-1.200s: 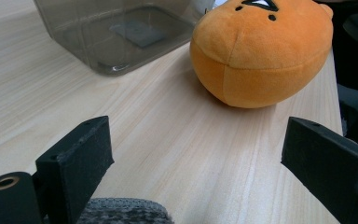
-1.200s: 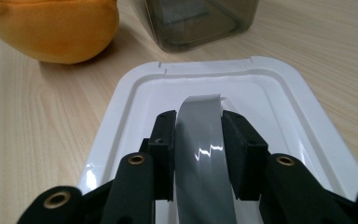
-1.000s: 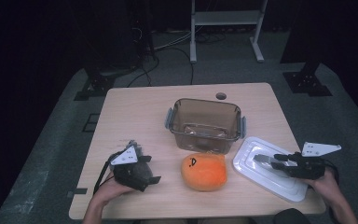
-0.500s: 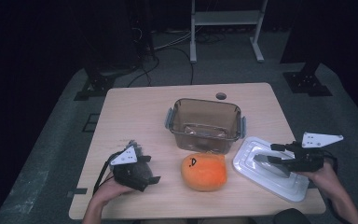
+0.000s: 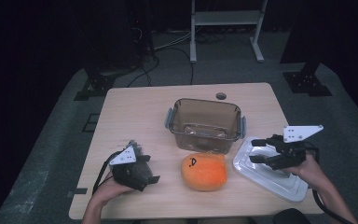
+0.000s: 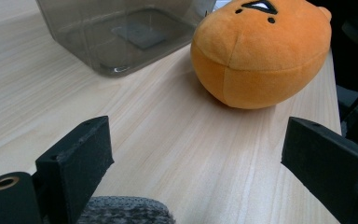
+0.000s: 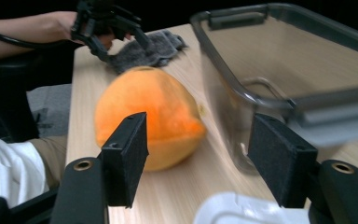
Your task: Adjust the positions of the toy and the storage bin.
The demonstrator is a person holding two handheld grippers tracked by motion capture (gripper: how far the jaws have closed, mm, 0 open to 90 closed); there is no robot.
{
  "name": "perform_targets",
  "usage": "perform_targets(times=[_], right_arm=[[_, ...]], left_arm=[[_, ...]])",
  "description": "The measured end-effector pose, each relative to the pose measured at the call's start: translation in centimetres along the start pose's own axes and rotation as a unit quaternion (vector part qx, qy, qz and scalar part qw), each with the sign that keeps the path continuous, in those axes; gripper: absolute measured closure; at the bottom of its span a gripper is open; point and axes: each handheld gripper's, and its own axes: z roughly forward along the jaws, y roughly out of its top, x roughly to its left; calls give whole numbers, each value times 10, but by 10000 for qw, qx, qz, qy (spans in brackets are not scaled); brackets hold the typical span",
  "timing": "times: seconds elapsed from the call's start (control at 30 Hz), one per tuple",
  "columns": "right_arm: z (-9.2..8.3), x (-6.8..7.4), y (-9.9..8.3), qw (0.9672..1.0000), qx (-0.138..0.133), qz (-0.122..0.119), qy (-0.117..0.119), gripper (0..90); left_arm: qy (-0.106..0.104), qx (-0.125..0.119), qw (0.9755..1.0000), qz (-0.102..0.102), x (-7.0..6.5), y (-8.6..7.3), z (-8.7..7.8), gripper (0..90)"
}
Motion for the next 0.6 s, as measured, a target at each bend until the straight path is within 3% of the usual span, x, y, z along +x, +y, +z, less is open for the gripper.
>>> perform_targets(times=[0.27, 0.6], right_arm=[[26, 7, 21, 9990, 52, -137, 425, 342], [57, 14, 40, 9965, 113, -304, 766, 330]], left_arm=[[-8, -16, 10000, -16, 0, 0, 0, 76], [-6, -17, 10000, -2, 1, 0, -1, 77]])
